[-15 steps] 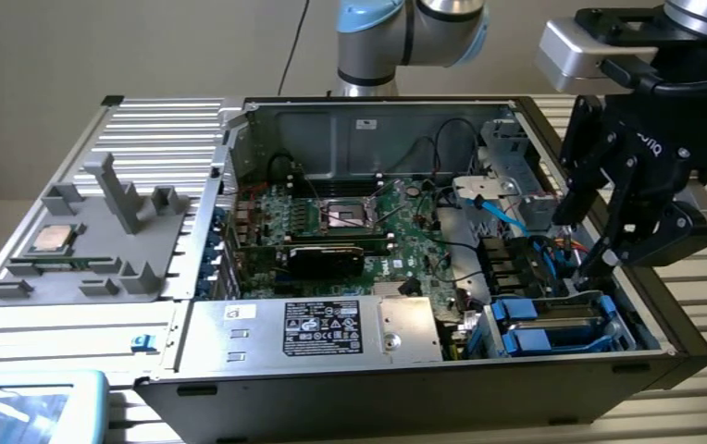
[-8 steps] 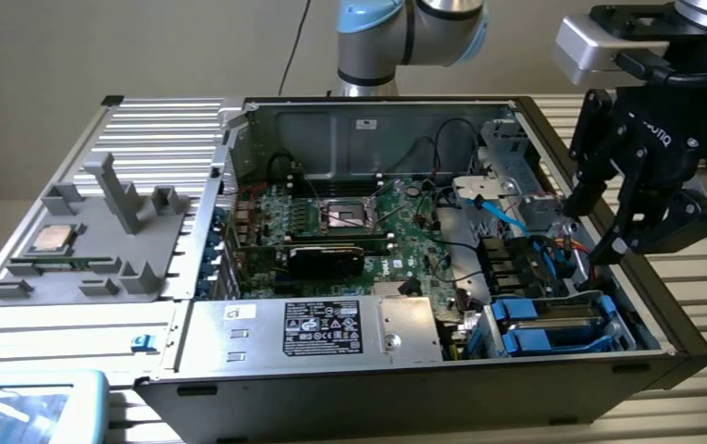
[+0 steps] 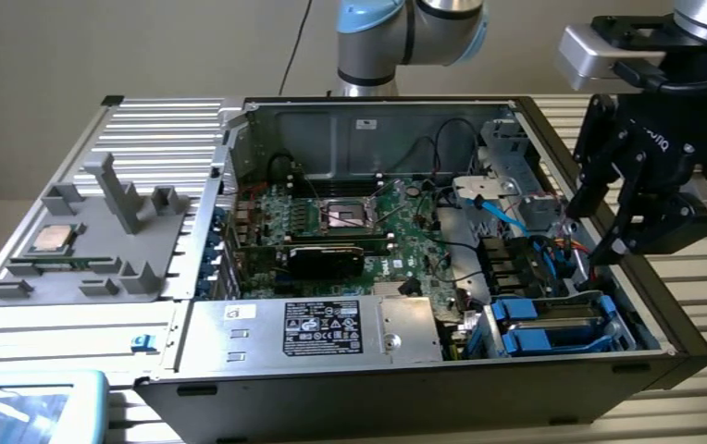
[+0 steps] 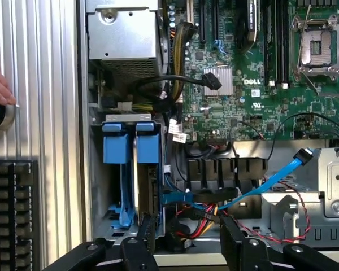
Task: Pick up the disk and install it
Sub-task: 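Insert the first disk wire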
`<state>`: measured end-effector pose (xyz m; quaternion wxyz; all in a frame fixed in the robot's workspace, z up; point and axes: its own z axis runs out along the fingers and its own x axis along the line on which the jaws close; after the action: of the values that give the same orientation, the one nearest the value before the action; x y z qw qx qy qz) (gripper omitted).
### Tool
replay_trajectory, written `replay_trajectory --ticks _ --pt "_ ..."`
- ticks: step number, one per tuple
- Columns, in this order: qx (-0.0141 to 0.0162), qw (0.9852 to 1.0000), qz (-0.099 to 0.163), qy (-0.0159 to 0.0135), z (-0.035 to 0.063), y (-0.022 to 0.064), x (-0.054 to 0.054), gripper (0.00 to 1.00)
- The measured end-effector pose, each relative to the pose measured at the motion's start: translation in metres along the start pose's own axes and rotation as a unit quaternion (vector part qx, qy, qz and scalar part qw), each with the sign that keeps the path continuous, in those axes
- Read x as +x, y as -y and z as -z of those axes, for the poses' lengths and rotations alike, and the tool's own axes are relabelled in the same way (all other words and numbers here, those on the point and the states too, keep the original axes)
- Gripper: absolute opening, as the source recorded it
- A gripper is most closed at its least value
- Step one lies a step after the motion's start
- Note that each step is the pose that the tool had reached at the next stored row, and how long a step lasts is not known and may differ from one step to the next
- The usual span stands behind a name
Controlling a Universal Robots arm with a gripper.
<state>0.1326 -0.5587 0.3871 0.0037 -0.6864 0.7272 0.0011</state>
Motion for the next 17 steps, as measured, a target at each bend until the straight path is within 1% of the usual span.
replay_trajectory --ticks 4,8,11,17 --pt "0.0002 0.9996 -0.027 0.001 -0.0033 0.0001 0.0 0.58" --pt "0.0002 0.999 -0.045 0.0028 -0.0074 0.0011 0.0 0.58" --pt "0.0002 0.9987 -0.051 0.0029 -0.0112 0.0029 -0.001 0.58" --pt "0.0003 0.9985 -0.054 0.003 -0.0192 0.0047 -0.007 0.58"
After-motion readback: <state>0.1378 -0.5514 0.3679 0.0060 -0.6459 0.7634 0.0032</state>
